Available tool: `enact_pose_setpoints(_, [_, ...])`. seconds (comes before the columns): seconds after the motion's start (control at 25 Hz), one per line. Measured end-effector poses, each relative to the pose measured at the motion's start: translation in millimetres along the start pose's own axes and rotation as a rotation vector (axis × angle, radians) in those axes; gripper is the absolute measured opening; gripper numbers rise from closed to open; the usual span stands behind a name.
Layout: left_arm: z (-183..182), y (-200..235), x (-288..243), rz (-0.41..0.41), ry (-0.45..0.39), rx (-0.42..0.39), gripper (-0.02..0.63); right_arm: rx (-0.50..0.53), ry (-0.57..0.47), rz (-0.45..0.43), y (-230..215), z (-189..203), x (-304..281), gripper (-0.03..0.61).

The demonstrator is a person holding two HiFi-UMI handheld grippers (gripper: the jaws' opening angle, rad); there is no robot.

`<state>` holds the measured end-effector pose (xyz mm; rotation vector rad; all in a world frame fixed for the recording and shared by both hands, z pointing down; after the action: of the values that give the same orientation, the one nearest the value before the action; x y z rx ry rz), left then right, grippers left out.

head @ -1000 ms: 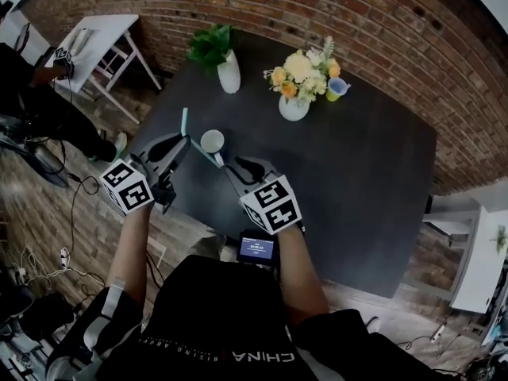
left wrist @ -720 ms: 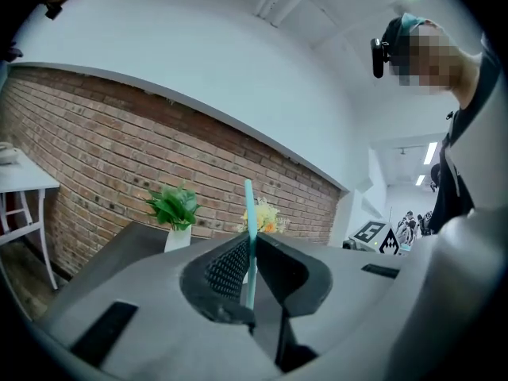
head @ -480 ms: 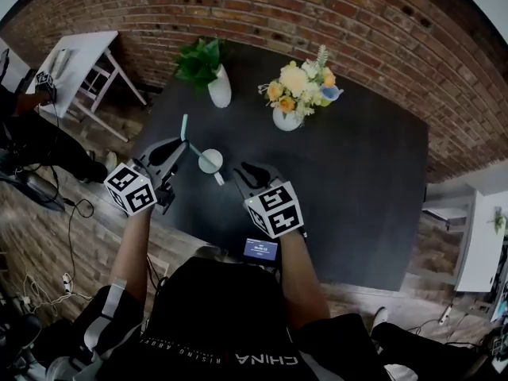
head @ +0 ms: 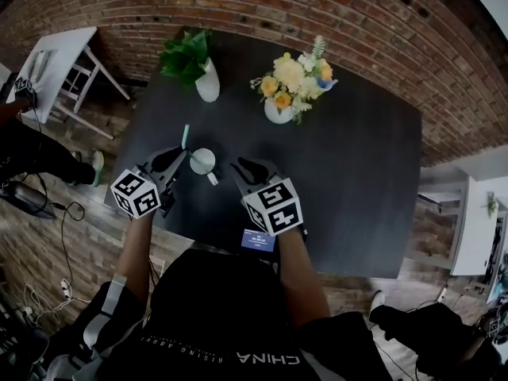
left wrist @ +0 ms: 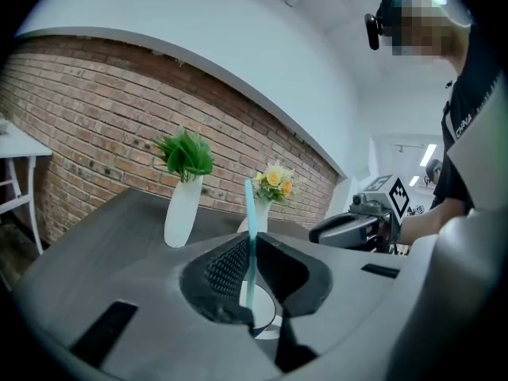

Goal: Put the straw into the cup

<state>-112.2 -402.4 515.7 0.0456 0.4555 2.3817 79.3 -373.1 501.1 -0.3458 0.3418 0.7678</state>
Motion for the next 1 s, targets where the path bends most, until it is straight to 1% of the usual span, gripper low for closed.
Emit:
enact_pose_setpoints(0.36, [9, 15, -10, -0.005, -0.006, 0.031, 0.032, -0.031, 0.014, 0.008, -11, 2, -13, 0.080])
enact_pose_setpoints(0.64, [9, 31, -17, -0.023, 0.007, 0.006, 0.034, -0.046, 0.030, 0.002, -14, 5, -21, 0.080])
enact_pose_setpoints(0.8, [9, 38, -21, -0.019, 0.024, 0.005, 0.034, -0.051, 0.034, 0.003, -16, 4, -22, 0.080])
enact_pose_setpoints(1.0, [9, 41, -22, -0.021, 0.022, 0.011, 0.034, -0.053, 0.036, 0.005, -18, 4, -23, 0.080])
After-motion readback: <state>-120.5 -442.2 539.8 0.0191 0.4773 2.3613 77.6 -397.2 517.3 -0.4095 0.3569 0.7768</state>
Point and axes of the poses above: the fingertips, and each gripper's own axes: x backward along the fingers, y to its left, z out of its underside, the point moved 5 cm from there along x, backward along the fingers, and after that the axes turned 6 degrees about -y, right-handed, at the moved point
